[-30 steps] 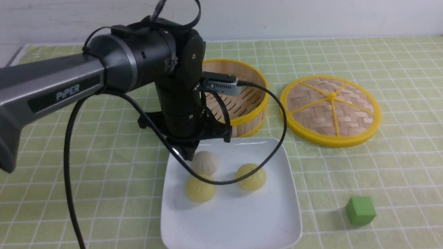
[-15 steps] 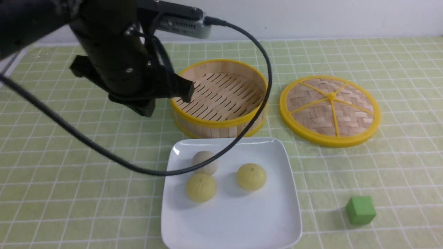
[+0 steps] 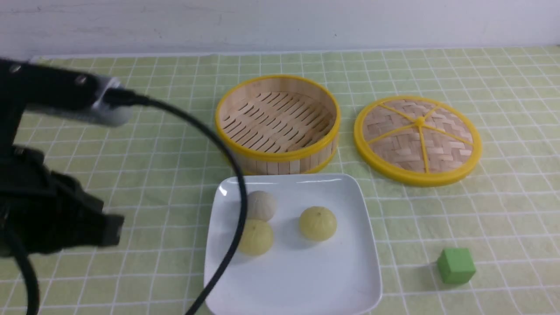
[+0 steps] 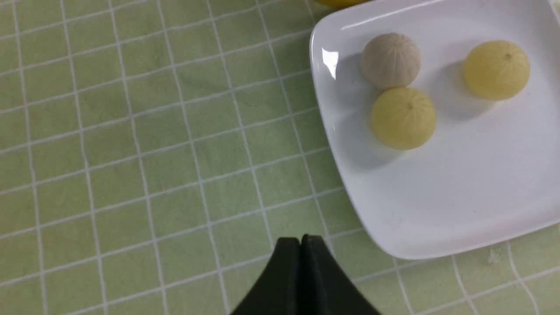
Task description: Put the steamed buns into the plate on the green tablecloth.
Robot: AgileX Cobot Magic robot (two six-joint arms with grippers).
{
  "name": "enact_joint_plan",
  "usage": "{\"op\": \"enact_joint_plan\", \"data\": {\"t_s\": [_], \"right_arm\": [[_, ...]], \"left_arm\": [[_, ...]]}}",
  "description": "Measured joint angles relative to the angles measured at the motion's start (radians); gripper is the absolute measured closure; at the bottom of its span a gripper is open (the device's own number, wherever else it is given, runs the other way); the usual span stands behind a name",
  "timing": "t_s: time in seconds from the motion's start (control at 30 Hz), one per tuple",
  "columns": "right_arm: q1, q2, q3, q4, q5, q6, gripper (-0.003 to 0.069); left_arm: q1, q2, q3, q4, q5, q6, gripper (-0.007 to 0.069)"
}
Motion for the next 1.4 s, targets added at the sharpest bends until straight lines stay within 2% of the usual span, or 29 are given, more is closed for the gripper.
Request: {"op": "enact_joint_plan", "data": {"t_s": [0.03, 0.07, 0.17, 0.2, 0.33, 0.47, 0.77, 0.87, 0.97, 1.1, 1.13, 1.17, 1.2, 1.27, 1.3, 1.33, 1.4], "right_arm": [[0.0, 0.0, 0.0, 0.0, 0.0, 0.0, 0.0622], [0.0, 0.0, 0.0, 0.0, 0.0, 0.0, 0.062], [0.0, 0.0, 0.0, 0.0, 0.0, 0.0, 0.0616], [0.0, 0.0, 0.0, 0.0, 0.0, 0.0, 0.0614], [0.0, 0.0, 0.0, 0.001, 0.0, 0.0, 0.0612], [0.0, 0.0, 0.0, 0.001, 0.0, 0.0, 0.0612], [0.0, 0.0, 0.0, 0.001, 0.0, 0.0, 0.0612], [0.0, 0.0, 0.0, 0.001, 0.0, 0.0, 0.0612], [0.0, 0.0, 0.0, 0.001, 0.0, 0.0, 0.0612], [0.0, 0.0, 0.0, 0.001, 0.0, -0.001, 0.0606], [0.0, 0.0, 0.0, 0.001, 0.0, -0.001, 0.0604], [0.0, 0.0, 0.0, 0.001, 0.0, -0.001, 0.0601], [0.0, 0.0, 0.0, 0.001, 0.0, -0.001, 0.0601], [0.0, 0.0, 0.0, 0.002, -0.001, -0.001, 0.0597], [0.0, 0.0, 0.0, 0.002, -0.001, -0.001, 0.0596], [0.0, 0.0, 0.0, 0.002, -0.001, -0.001, 0.0594], [0.0, 0.0, 0.0, 0.003, -0.001, -0.001, 0.059]], "left_arm": [[0.0, -0.022, 0.028, 0.001, -0.013, -0.009, 0.0622], [0.0, -0.104, 0.137, 0.012, -0.139, -0.049, 0.0622], [0.0, -0.191, 0.258, 0.026, -0.287, -0.111, 0.0621], [0.0, -0.25, 0.347, 0.029, -0.407, -0.169, 0.0619], [0.0, -0.322, 0.467, 0.034, -0.618, -0.257, 0.0613], [0.0, -0.333, 0.532, 0.037, -0.671, -0.284, 0.0608], [0.0, -0.333, 0.562, 0.034, -0.612, -0.292, 0.0603], [0.0, -0.344, 0.575, 0.025, -0.624, -0.237, 0.0599], [0.026, -0.391, 0.611, -0.02, -0.701, -0.097, 0.0594], [0.16, -0.486, 0.708, -0.17, -0.764, 0.129, 0.059], [0.169, -0.493, 0.714, -0.178, -0.764, 0.138, 0.0591], [0.247, -0.578, 0.771, -0.222, -0.757, 0.198, 0.0589], [0.255, -0.578, 0.771, -0.224, -0.756, 0.203, 0.0589], [0.361, -0.715, 0.834, -0.215, -0.725, 0.236, 0.0588], [0.361, -0.725, 0.837, -0.215, -0.722, 0.236, 0.0588], [0.42, -0.787, 0.856, -0.196, -0.679, 0.242, 0.0588], [0.469, -0.814, 0.862, -0.188, -0.634, 0.242, 0.0587]]}}
